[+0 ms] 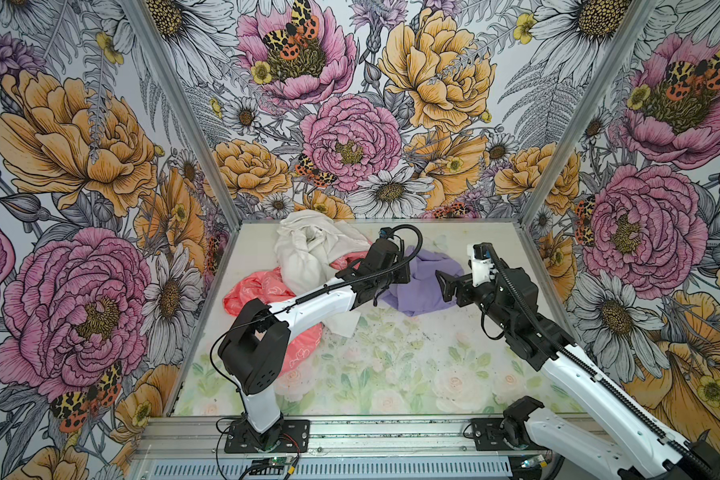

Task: Pick out a specific cloth from the pile
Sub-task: 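Lower the purple cloth onto the open table area with the left gripper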

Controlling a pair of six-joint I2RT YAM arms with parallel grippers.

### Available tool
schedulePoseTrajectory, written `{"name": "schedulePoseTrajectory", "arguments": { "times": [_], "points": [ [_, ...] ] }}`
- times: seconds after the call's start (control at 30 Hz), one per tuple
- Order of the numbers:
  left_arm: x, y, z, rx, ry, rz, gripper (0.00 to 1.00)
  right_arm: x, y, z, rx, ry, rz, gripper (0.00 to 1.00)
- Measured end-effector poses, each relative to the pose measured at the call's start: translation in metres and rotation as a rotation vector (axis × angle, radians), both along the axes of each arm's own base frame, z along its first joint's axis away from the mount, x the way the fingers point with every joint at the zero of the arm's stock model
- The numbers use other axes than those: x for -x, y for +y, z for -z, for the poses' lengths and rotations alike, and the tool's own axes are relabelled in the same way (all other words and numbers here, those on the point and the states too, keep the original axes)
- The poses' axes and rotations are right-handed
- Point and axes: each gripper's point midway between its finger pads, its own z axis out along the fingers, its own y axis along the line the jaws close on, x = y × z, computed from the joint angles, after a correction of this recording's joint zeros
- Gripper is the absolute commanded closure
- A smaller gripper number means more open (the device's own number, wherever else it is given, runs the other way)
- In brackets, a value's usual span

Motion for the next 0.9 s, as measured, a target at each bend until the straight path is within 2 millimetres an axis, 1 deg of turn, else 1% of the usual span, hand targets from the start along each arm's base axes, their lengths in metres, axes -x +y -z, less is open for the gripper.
{"name": "schedulePoseTrajectory", "arguments": {
  "times": [0.1,0.2,0.33,0.47,0.6,0.67,0.8,0.9],
  "points": [
    [0.006,0.014,0.006,-0.008,0.024,-0.018,1.00,0.001,0.012,0.011,-0.007,0.044,-0.056,0.00],
    [0.008,0.028,0.005,-0.007,0.033,-0.035,1.00,0.004,0.024,0.020,-0.014,0.081,-0.117,0.00],
    [0.009,0.038,0.003,-0.007,0.035,-0.048,1.00,0.011,0.036,0.024,-0.019,0.097,-0.178,0.01],
    [0.008,0.040,0.003,0.006,0.032,-0.057,1.00,0.017,0.043,0.025,-0.013,0.094,-0.214,0.02],
    [0.011,0.043,0.011,0.020,0.046,-0.075,1.00,0.024,0.051,0.036,0.001,0.113,-0.245,0.05],
    [0.011,0.045,0.012,0.029,0.045,-0.085,1.00,0.026,0.056,0.041,0.008,0.128,-0.261,0.05],
    [0.008,0.044,0.002,0.050,0.019,-0.094,1.00,0.023,0.067,0.057,0.025,0.165,-0.282,0.08],
    [0.009,0.045,-0.008,0.066,0.000,-0.093,1.00,0.017,0.072,0.065,0.017,0.172,-0.278,0.13]
  ]
}}
